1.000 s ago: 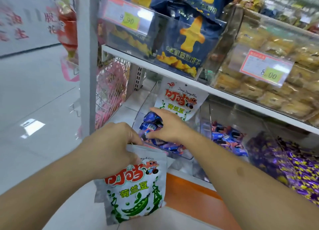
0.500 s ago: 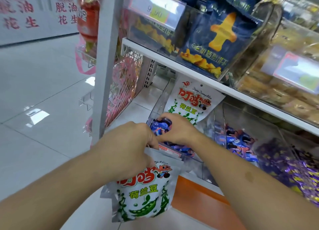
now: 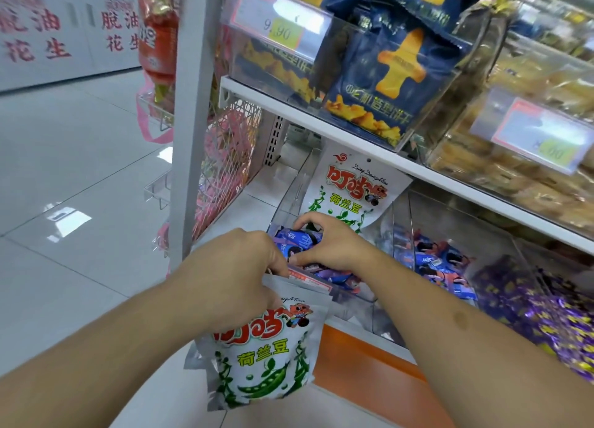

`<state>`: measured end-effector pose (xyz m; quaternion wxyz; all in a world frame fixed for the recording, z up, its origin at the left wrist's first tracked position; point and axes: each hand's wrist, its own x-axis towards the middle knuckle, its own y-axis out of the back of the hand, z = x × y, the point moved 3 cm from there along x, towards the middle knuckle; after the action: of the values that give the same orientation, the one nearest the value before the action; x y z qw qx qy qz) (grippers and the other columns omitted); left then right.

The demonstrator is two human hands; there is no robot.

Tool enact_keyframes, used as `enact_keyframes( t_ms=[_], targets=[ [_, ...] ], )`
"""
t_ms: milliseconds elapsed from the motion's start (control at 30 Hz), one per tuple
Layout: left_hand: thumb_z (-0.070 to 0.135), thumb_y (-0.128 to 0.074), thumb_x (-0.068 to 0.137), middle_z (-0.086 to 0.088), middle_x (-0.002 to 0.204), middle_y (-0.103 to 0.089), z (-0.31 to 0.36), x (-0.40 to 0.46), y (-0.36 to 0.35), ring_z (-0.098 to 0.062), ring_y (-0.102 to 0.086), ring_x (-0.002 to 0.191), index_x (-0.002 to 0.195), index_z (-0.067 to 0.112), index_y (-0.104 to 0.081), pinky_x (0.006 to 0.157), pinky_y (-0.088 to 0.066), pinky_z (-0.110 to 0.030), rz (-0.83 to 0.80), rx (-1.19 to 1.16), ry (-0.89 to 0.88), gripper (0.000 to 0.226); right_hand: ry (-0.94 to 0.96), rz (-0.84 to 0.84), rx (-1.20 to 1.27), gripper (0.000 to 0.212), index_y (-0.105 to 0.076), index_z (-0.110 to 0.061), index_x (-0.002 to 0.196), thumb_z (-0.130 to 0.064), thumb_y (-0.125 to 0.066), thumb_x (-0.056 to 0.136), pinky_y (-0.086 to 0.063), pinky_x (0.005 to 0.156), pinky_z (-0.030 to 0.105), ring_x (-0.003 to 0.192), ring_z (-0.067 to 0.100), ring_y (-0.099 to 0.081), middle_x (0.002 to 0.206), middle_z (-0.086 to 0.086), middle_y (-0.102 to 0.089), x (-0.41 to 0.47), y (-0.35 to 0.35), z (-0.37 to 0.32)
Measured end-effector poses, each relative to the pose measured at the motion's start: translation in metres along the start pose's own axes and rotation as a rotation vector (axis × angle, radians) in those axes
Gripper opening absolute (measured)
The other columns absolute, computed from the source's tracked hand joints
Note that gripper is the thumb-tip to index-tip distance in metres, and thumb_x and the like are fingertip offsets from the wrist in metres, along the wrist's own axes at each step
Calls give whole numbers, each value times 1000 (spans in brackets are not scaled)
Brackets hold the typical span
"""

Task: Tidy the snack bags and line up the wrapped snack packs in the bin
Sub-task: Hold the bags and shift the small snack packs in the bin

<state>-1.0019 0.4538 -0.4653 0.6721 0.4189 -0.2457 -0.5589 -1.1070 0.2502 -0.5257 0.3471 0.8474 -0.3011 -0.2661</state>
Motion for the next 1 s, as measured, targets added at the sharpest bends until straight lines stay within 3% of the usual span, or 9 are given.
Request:
enact_keyframes(
  t_ms=[133, 267, 467, 600, 733, 833, 1000],
  targets=[
    [43, -83, 81, 11, 102, -76, 2, 1, 0, -11, -70, 91, 104, 48, -78, 82, -63, -35, 3, 26, 2, 25, 32, 41, 5, 49, -67, -36, 101, -18, -96, 66, -53, 53, 19, 75, 3, -69, 108, -4, -69, -2, 1, -2],
    [42, -84, 80, 12, 103, -76, 2, 2, -1, -11, -71, 90, 105, 48, -78, 80, -64, -36, 1, 12, 3, 26, 65, 131, 13, 42, -74, -30, 100, -4, -90, 71, -62, 61, 38, 69, 19, -75, 100, 2, -76, 0, 6, 1],
    [42, -83, 81, 13, 105, -76, 7, 2, -1, -10, -70, 92, 107, 48, -78, 82, -64, -36, -2, 22, -2, 27, 133, 255, 127, 34, -80, -20, 101, -2, -89, 74, -63, 83, 35, 89, 13, -75, 96, -2, -78, -12, 28, -7],
    [41, -84, 80, 14, 101, -77, 12, 1, -1, -7, -71, 88, 103, 46, -79, 81, -64, -36, 15, 29, -2, 24, 182, 343, 336, 32, -80, -13, 106, 3, -85, 79, -62, 76, 29, 84, 11, -73, 98, 7, -80, -38, 56, -17],
    [45, -84, 80, 16, 104, -76, 19, 0, -4, -6, -71, 88, 108, 48, -77, 83, -63, -35, 15, 45, -12, 29, 211, 430, 513, 35, -80, -21, 106, 1, -87, 79, -58, 69, 23, 87, 12, -77, 98, 1, -82, -79, 82, -17],
    [46, -84, 80, 18, 88, -76, 26, -2, -8, -2, -71, 77, 100, 49, -78, 77, -63, -32, 3, 44, -33, 21, 228, 487, 541, 33, -80, -23, 103, 1, -85, 80, -58, 69, 26, 91, 17, -76, 99, 2, -81, -121, 99, -2],
    [49, -83, 79, 18, 69, -72, 41, -4, -16, 2, -67, 60, 88, 55, -75, 68, -61, -27, -9, 60, -40, 13, 167, 629, 555, 32, -80, -16, 102, 7, -82, 81, -57, 65, 23, 81, 14, -72, 96, 8, -80, -177, 118, 46]
  ],
)
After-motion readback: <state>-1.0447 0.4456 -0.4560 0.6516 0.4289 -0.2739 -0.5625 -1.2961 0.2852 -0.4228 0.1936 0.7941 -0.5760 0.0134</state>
